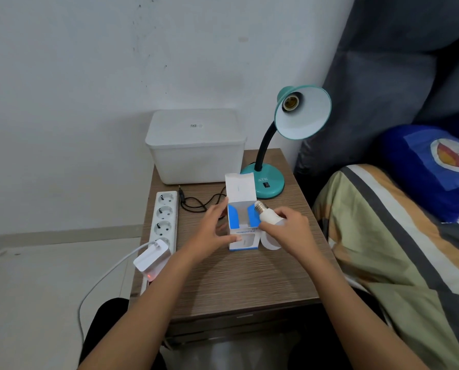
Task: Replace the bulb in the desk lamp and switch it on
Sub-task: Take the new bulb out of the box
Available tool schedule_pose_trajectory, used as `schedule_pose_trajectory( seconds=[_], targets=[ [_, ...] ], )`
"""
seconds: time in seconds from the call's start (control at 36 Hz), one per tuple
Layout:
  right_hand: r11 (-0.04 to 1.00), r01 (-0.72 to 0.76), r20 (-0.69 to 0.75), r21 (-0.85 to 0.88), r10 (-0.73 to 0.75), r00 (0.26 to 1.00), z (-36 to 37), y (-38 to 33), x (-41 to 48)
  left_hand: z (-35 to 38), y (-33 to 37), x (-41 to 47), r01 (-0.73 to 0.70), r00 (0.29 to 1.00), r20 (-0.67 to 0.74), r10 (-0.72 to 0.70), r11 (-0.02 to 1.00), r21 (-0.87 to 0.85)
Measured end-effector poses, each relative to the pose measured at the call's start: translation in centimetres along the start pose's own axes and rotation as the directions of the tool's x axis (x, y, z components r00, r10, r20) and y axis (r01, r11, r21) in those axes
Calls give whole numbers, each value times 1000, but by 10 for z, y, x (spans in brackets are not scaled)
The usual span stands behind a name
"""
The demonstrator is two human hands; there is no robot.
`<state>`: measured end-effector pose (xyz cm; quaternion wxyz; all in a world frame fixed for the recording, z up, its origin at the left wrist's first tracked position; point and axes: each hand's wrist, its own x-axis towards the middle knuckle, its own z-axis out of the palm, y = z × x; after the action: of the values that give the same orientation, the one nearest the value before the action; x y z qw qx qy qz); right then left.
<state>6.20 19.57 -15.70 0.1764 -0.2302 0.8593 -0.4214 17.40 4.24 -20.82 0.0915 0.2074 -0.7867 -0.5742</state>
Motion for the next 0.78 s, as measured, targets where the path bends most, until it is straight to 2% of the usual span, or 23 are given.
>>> schedule_pose_trajectory(
  seconds=[0.14,0.36,0.61,0.78],
  targets=[
    [992,-62,-104,112,74,992,-5,-5,16,-3,-5,-1,-8,1000,-1,8,1000,-20],
    [935,-148,-126,321,197,972,-6,-12,58,-5,-8,-2,-37,999,-21,36,998,-42],
    [913,-197,38,357,196,980,8,-24,83,-5,-9,2,-44,999,-14,44,999,5],
    [922,-149,119,358,113,986,-1,-16,75,-5,-11,4,-27,1000,-12,27,1000,-3]
  ],
)
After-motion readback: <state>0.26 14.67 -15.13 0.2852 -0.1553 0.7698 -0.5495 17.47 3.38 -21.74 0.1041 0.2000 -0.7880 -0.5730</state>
